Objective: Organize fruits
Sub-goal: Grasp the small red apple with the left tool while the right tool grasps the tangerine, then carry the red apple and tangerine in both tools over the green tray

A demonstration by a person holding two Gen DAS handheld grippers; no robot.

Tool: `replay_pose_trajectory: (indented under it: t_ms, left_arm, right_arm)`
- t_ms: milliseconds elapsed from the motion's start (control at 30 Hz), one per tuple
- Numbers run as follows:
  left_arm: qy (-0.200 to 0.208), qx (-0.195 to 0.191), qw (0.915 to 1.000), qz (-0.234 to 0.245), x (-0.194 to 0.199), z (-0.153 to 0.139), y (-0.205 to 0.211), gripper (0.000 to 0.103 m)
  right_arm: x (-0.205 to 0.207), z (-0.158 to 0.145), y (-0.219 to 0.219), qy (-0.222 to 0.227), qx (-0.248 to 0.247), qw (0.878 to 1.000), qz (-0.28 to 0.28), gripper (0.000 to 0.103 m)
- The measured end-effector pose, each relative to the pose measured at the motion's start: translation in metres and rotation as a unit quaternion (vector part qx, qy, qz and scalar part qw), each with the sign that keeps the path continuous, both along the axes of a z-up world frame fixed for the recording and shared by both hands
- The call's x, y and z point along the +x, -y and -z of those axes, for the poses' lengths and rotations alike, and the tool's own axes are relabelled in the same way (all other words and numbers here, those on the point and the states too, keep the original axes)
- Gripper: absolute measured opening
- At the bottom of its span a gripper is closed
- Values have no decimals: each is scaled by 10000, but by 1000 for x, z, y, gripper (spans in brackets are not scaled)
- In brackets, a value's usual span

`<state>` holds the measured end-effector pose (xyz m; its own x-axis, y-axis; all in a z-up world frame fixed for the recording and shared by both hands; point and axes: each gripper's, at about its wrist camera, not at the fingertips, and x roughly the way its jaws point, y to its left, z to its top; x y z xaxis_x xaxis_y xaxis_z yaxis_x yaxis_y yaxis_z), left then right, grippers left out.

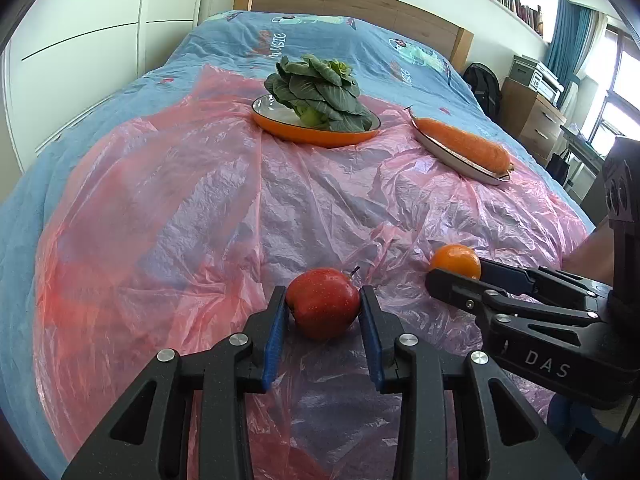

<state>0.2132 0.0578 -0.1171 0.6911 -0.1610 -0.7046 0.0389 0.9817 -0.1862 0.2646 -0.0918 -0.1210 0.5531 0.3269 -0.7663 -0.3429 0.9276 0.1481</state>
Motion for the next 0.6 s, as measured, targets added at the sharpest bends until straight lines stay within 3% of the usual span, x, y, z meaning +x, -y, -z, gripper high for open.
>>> replay_pose_trajectory:
  t_ms: [133, 333, 600]
  left_arm:
    - [19, -54, 10000, -39, -2, -2, -3, 30]
    - [-19, -86, 9999, -117, -9, -5, -6, 30]
    - [1, -55, 10000, -38, -32, -26, 0, 30]
  right_arm:
    - [3, 2, -7, -12, -133, 9999, -29, 33]
    - [1, -1, -8, 6, -168, 9999, -41, 32]
    - [-28, -31, 1, 161, -119, 9997, -141, 32]
